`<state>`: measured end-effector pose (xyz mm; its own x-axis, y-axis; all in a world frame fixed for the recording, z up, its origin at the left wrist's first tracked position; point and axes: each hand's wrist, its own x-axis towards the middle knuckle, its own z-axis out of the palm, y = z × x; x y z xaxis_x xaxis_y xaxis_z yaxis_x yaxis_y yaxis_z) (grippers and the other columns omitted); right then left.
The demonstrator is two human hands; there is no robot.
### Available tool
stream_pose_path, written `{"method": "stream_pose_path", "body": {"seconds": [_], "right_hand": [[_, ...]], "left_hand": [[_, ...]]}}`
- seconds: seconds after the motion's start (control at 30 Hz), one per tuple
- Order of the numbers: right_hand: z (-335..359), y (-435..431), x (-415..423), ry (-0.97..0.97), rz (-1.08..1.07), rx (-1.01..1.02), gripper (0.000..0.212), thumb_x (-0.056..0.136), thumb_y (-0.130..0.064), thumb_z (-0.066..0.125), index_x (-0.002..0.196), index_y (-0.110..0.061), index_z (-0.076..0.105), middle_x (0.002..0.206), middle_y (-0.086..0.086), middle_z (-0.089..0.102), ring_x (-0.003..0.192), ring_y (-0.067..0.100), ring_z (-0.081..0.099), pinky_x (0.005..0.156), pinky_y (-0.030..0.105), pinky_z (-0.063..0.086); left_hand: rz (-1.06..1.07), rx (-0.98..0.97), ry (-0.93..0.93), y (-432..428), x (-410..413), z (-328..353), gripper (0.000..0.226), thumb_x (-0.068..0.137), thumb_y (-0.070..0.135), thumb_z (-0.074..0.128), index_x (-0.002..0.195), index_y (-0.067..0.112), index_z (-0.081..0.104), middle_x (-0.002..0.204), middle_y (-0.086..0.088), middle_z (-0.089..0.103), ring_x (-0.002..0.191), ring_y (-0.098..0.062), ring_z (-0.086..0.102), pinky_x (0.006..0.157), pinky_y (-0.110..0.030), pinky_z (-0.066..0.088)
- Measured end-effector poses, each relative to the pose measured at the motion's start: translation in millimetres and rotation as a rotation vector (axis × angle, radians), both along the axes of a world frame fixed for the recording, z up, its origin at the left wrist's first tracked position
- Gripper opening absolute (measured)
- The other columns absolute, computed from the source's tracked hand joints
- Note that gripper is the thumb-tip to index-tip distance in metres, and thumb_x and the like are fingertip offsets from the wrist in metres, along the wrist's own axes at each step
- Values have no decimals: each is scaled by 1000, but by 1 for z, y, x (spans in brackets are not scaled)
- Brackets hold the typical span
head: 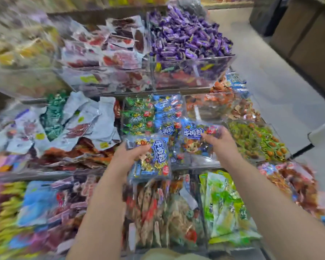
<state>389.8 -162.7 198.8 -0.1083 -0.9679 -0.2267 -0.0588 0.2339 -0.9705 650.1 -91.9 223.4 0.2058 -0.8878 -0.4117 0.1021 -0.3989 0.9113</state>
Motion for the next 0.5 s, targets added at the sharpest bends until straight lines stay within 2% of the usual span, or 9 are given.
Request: {"method": "stream_pose_path", "body": {"seconds": [0.03, 0.1, 0.17, 0.27, 0.33, 0.37, 0.4, 0.43, 0.5], "right_hand": [[1, -8, 11, 141, 28, -31, 26, 83, -8, 67, 77, -20, 46, 76, 1, 54, 71, 14, 51, 68, 20, 43], [-3, -21, 35, 308, 106, -45, 25, 83, -17, 70, 78, -18, 45, 71, -1, 47, 66, 13, 43, 59, 22, 36], [-13, -29, 58, 351, 178, -12, 27, 83, -16, 69, 101, -13, 49, 82, 4, 54, 76, 19, 50, 66, 30, 41], [-27, -34, 76, 457, 273, -25, 63, 85, -12, 67, 136, -16, 30, 89, 3, 54, 82, 21, 54, 70, 29, 42], [-32, -35, 77, 533, 308, -113, 78, 83, -10, 68, 145, -19, 22, 117, 4, 51, 96, 19, 54, 82, 24, 42], [-35, -36, 75, 625, 337, -188, 80, 82, -12, 69, 146, -20, 22, 134, 7, 40, 114, 21, 48, 94, 23, 38], [-37, -36, 73, 786, 378, -262, 79, 82, -17, 69, 147, -21, 23, 146, 10, 25, 132, 26, 32, 106, 28, 28], [-39, -35, 72, 974, 431, -339, 80, 83, -26, 69, 147, -22, 22, 152, 13, 11, 141, 31, 13, 114, 35, 16], [-42, -36, 70, 1239, 624, -459, 89, 82, -49, 64, 150, -24, 12, 155, 13, -9, 142, 30, -13, 116, 43, -6]], "left_hand": [[4, -24, 3, 1, 8, 4, 52, 55, 32, 87, 99, 24, 60, 94, 6, 74, 91, -10, 69, 79, -31, 54], [23, -28, 11, 1, 20, 11, 51, 57, 30, 88, 100, 17, 63, 96, -1, 74, 96, -21, 68, 88, -45, 53], [53, -33, 53, -1, 28, 17, 53, 59, 26, 86, 102, 5, 64, 101, -15, 70, 102, -36, 64, 98, -58, 45], [155, -40, 122, -9, 37, 22, 76, 53, 26, 85, 118, -3, 58, 114, -21, 66, 108, -38, 62, 99, -57, 45], [225, -59, 132, -16, 45, 24, 64, 60, 21, 86, 115, 6, 59, 113, -17, 67, 104, -32, 64, 97, -52, 48], [271, -88, 135, -19, 50, 25, 52, 66, 18, 83, 111, 12, 59, 109, -13, 68, 100, -26, 65, 95, -48, 49], [315, -118, 146, -23, 55, 25, 50, 70, 17, 81, 114, 16, 58, 109, -10, 68, 98, -21, 65, 94, -43, 49], [346, -139, 160, -26, 59, 26, 61, 70, 18, 81, 125, 13, 55, 113, -10, 67, 101, -21, 65, 95, -42, 48], [380, -162, 197, -33, 65, 29, 92, 62, 24, 85, 140, 5, 42, 124, -15, 62, 113, -29, 61, 101, -50, 45]]}}
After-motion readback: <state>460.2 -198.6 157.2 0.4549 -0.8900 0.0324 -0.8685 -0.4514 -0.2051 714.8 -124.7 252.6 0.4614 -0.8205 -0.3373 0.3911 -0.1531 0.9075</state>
